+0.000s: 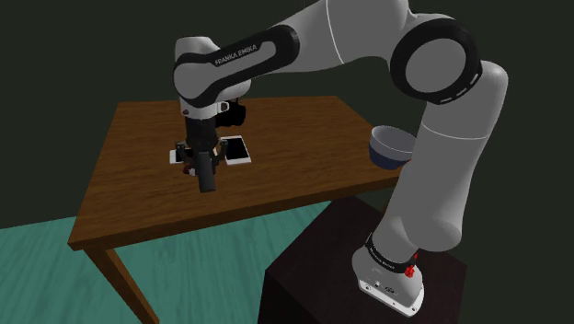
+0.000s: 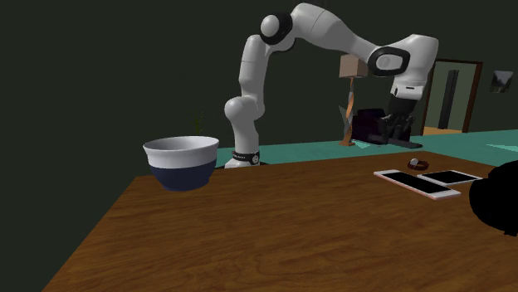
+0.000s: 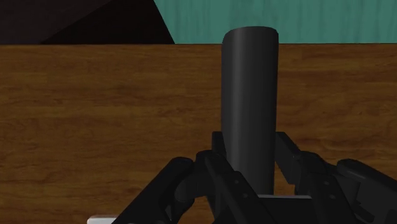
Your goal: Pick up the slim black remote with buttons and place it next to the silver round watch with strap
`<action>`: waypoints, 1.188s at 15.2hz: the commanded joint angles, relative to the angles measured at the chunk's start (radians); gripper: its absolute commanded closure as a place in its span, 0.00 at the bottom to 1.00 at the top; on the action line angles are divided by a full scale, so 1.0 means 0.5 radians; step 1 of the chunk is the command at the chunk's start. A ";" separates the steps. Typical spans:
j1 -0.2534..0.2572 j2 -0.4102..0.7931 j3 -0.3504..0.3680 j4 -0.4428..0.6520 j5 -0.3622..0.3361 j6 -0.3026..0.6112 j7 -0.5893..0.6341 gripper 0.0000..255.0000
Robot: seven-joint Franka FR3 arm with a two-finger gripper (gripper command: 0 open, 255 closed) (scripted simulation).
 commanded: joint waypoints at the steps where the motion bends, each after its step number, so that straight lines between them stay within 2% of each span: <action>1: 0.001 0.024 0.002 -0.027 0.004 0.052 -0.009 1.00; 10: 0.004 0.140 0.007 -0.122 0.026 0.259 -0.052 1.00; 18: 0.004 0.146 0.007 -0.125 0.027 0.269 -0.054 1.00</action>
